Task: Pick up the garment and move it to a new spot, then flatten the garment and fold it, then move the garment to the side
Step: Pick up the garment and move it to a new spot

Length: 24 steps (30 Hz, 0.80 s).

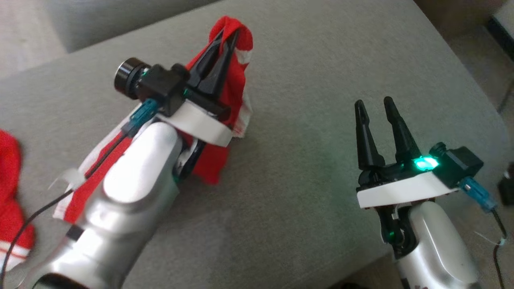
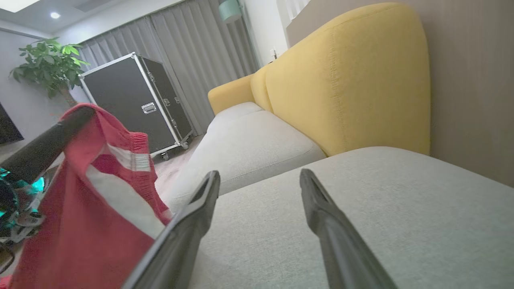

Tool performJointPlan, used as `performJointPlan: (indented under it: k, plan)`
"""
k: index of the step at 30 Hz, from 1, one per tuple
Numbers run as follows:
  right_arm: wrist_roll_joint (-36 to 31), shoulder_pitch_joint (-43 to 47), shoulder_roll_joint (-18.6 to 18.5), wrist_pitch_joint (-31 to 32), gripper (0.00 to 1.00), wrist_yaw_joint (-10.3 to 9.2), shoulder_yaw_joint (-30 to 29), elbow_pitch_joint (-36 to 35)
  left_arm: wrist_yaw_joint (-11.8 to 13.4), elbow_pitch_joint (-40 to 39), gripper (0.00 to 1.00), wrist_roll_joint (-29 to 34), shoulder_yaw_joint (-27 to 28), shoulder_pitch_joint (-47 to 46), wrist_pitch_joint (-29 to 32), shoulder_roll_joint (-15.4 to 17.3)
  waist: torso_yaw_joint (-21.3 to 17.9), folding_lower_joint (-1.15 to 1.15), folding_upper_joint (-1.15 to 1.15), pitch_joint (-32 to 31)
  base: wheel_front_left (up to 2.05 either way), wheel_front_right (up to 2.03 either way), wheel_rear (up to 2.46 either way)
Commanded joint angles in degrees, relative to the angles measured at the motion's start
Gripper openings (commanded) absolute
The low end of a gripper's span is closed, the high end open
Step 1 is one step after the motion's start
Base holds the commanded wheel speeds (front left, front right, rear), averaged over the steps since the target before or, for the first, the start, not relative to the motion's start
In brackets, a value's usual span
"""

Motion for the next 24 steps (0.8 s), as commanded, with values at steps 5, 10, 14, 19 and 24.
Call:
performJointPlan:
  k: [5, 10, 14, 19, 24]
  plan:
    - [0.7, -2.2, -0.1, -0.6, 1.0, -0.04, 1.1, -2.9, 0.1, 4.8, 1.0, 3.0, 1.5, -7.0, -2.1, -1.8, -4.0, 0.0, 0.0, 4.2, 0.0, 0.0, 0.0]
    - [0.2, -2.1, -0.1, -0.6, 1.0, -0.04, -0.3, -3.2, 0.3, 5.4, 1.0, 3.7, 4.1, -6.8, -2.3, -2.1, -2.2, 0.0, 0.0, 4.2, 0.0, 0.0, 0.0]
    - [-1.2, -1.8, -0.1, -0.6, 1.0, -0.04, -1.5, -3.2, -0.1, 3.2, 1.0, 4.8, 7.9, -3.9, -2.4, -1.1, 1.3, 0.0, 0.0, 3.0, 0.0, 0.0, 0.0]
    - [-3.5, -1.0, -0.1, -0.6, 1.0, -0.04, -2.8, -2.8, -0.8, -0.8, 1.0, 6.2, 13.2, 2.3, -2.4, 0.2, 6.7, 0.0, 0.0, 0.1, 0.0, 0.0, 0.0]
    - [-6.2, 0.9, -0.1, -0.6, 1.0, -0.04, -4.1, -2.1, -0.9, -5.3, 1.0, 7.2, 18.8, 11.7, -2.4, -0.2, 13.0, 0.0, 0.0, -3.3, 0.0, 0.0, 0.0]
